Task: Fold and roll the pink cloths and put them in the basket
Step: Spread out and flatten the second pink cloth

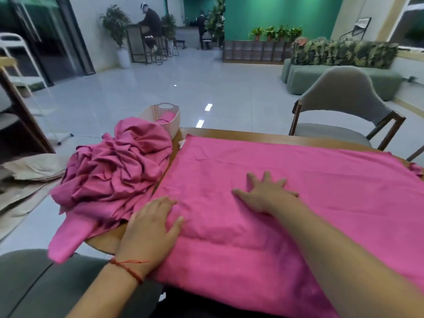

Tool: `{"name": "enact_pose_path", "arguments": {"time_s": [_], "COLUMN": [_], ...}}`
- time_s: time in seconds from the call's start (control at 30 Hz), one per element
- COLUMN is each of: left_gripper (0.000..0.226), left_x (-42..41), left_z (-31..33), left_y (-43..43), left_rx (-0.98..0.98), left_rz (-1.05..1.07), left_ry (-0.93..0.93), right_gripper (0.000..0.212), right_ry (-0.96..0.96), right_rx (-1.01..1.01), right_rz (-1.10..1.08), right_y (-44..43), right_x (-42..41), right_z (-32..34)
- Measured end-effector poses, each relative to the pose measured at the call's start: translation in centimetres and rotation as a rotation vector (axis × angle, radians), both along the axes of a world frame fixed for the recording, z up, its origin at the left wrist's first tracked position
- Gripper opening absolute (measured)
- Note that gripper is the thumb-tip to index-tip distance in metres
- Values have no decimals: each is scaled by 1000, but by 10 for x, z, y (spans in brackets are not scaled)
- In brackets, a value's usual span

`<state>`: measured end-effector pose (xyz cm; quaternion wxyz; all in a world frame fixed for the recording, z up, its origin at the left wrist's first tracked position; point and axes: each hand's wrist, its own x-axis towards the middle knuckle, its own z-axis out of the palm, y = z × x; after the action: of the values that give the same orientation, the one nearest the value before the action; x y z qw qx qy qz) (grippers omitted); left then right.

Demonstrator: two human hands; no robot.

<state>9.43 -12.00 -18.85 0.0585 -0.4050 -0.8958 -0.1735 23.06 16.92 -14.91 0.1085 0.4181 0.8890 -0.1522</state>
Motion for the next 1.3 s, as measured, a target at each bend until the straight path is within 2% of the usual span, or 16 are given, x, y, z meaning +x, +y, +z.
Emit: {"name": "enact_pose_path", "arguments": {"time_s": [0.1, 0.17, 0.33, 0.5, 0.6, 0.63, 0.7, 0.77, 0.8, 0.9, 1.0, 1.07, 1.13, 1.2, 1.3], "left_gripper": [76, 82, 68, 42, 33, 31, 27, 24, 22, 27, 29, 31, 30, 29, 33], "left_x": [-9, -12, -3, -3, -5, -3, 5, 20, 26, 42, 52, 55, 56, 54, 21], "left_z": [-7, -8, -9, -3, 4, 7, 11, 14, 14, 7, -1, -4, -4, 5, 18], "left_y": [-26, -34, -57, -79, -79, -80, -76, -69, -67, -59, -53, -53, -56, -59, -61], "left_rx": [29, 33, 95, 257, 332, 358, 381, 381, 379, 370, 351, 342, 356, 437, 619], "left_rz": [195, 245, 279, 256, 200, 170, 73, -34, -77, -197, -289, -310, -336, -337, -151], "left_ry": [-5, -24, -23, -381, -462, -453, -370, -285, -239, -100, -122, -174, -218, -308, -395], "right_gripper": [110, 115, 122, 123, 123, 117, 85, 55, 50, 53, 69, 59, 40, 26, 24], "right_ry": [-18, -34, -78, -82, -78, -61, 9, 119, 173, 243, 312, 392, 459, 494, 563], "right_rx": [20, 38, 68, 103, 123, 143, 201, 232, 193, 10, 11, 63, 83, 117, 91], "right_rz": [26, 51, 79, 78, 58, 78, 199, 399, 500, 696, 793, 880, 930, 948, 886], "right_y": [8, 18, 39, 41, 50, 47, 27, -7, -26, -70, -91, -95, -95, -93, -92], "right_x": [-4, -6, -13, -17, -25, -31, -44, -61, -72, -101, -120, -125, -125, -123, -116], "right_z": [-7, -8, -8, -10, -23, -26, -22, -9, -3, 6, 3, 0, -4, -7, -14]}}
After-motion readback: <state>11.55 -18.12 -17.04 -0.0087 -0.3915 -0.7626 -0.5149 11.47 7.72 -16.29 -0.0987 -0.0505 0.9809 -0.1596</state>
